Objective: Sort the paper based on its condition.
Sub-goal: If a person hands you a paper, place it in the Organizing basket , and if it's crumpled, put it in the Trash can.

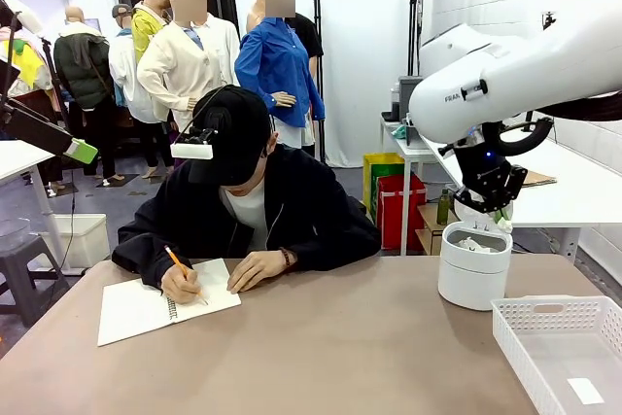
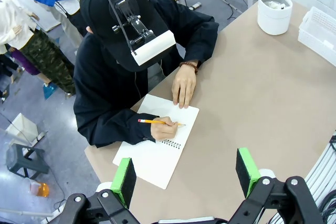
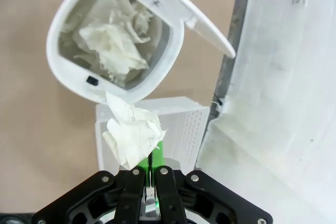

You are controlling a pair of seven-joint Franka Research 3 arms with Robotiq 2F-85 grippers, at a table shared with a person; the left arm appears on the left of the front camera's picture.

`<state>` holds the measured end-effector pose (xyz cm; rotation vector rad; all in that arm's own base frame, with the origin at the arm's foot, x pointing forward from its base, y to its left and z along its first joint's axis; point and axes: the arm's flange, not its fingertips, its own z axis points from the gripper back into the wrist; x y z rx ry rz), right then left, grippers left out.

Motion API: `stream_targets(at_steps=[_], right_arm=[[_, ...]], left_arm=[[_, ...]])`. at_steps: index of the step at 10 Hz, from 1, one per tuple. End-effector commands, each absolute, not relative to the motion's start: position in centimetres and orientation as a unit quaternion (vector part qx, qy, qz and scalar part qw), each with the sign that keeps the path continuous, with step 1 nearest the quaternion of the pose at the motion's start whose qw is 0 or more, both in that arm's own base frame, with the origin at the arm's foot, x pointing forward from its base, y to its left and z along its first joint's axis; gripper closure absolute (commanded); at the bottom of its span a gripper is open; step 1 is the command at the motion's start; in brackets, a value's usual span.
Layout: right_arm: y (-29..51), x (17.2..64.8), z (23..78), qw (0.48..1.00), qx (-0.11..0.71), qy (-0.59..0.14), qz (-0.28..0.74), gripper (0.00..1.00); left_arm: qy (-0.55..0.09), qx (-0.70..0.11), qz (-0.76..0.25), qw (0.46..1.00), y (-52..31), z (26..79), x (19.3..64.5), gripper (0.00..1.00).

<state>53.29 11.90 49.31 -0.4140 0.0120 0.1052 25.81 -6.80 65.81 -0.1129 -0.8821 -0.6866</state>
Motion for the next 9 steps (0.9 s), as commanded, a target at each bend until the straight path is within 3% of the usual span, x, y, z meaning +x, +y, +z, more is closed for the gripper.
stream_targets(at_steps=[1, 2, 4, 9], right_arm=[[12.6, 56.0, 48.7, 0.975, -0.216, 0.0, 0.048, 1.0], [11.9, 53.3, 49.3, 0.977, -0.205, 0.006, 0.052, 1.0], [11.9, 53.3, 49.3, 0.977, -0.205, 0.006, 0.052, 1.0], [11.7, 58.1, 48.0, 0.956, -0.218, -0.03, 0.192, 1.0]], left_arm=[[-0.419, -0.053, -0.325, 0.847, -6.7, 65.8, 25.8, 0.0], [-0.419, -0.053, -0.325, 0.847, -6.7, 65.8, 25.8, 0.0], [-0.419, -0.053, -0.325, 0.847, -6.7, 65.8, 25.8, 0.0], [-0.419, -0.053, -0.325, 0.847, -6.7, 65.8, 25.8, 0.0]])
